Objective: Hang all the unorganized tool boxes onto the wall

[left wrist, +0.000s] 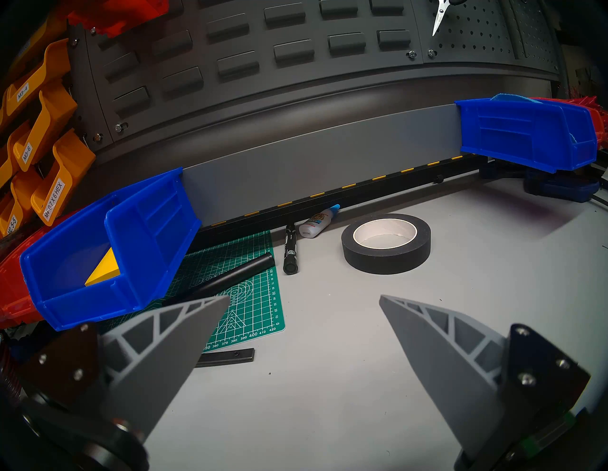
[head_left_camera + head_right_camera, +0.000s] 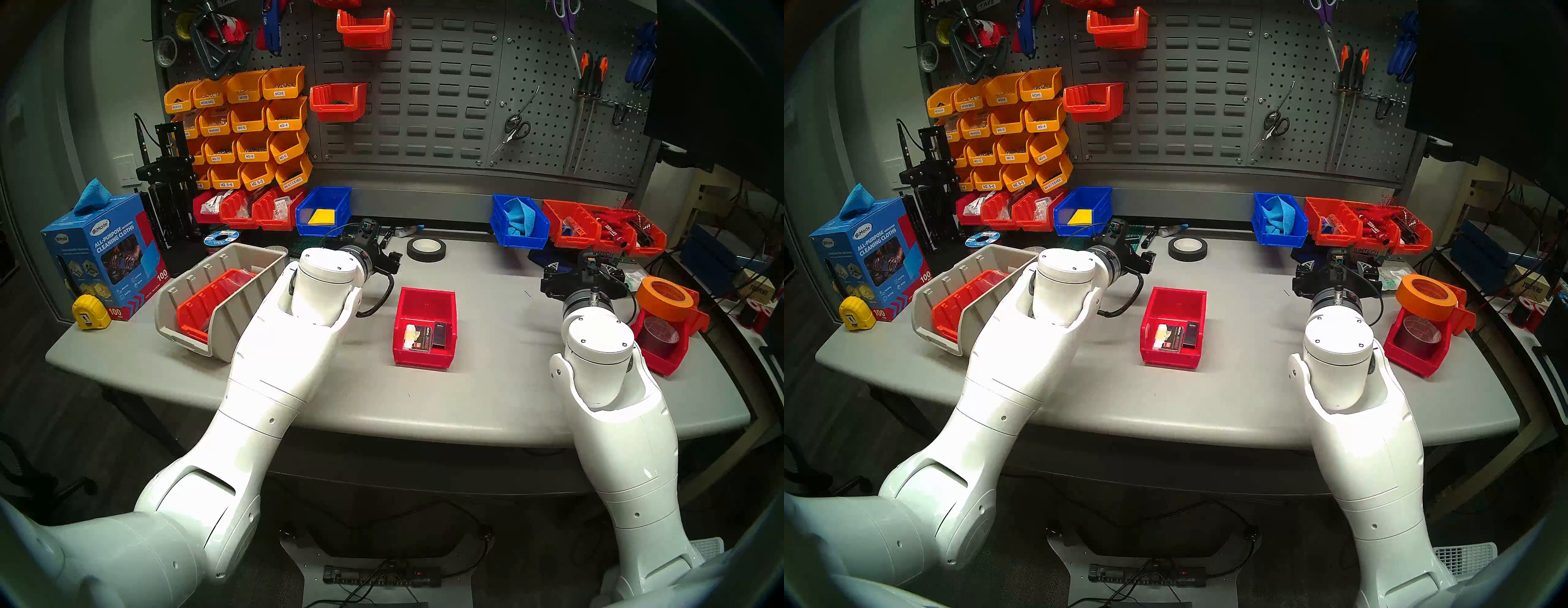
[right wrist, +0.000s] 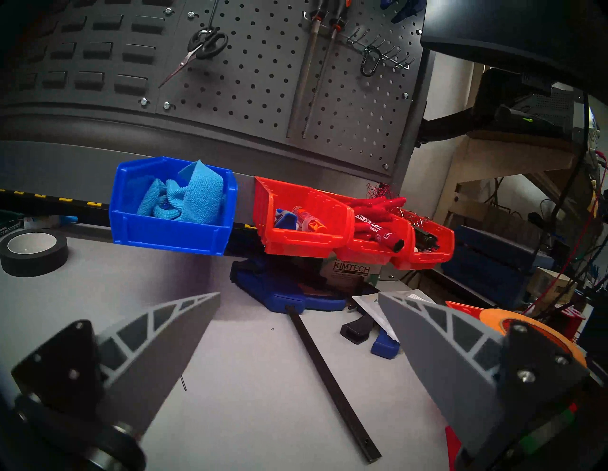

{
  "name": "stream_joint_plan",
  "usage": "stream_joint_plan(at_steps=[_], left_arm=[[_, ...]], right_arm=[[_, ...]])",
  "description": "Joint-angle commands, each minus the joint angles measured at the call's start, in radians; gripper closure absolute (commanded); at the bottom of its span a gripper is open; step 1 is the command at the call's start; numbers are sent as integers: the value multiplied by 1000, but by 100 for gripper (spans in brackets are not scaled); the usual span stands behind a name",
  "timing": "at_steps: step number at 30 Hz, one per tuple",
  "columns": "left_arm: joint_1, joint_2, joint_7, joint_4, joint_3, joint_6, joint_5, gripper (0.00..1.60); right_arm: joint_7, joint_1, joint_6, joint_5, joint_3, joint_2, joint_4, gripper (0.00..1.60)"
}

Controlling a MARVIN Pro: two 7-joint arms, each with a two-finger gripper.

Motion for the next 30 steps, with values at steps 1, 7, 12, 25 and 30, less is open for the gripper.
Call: stream_joint_plan(at_steps=[1,7,12,25,30], left_arm=[[-14,-3,-2,-11,-3,1,-1,0],[-13,-4,-3,-11,-4,1,1,0],[-13,-5,-5,-11,-5,1,4,0],[-12,-8,-8,-11,-8,1,9,0],[-11,-9,-10,-11,-9,1,11,0]], right_arm=[[-55,-56,23,-34,-1,-8,-80,0],[-88,-90,50,-54,-5,-6,-126,0],[-118,-131,87,-69,13,1,-174,0],[-124,-236,140,-75,110,52,-252,0],[-112,-283,153,-70,154,71,-274,0]])
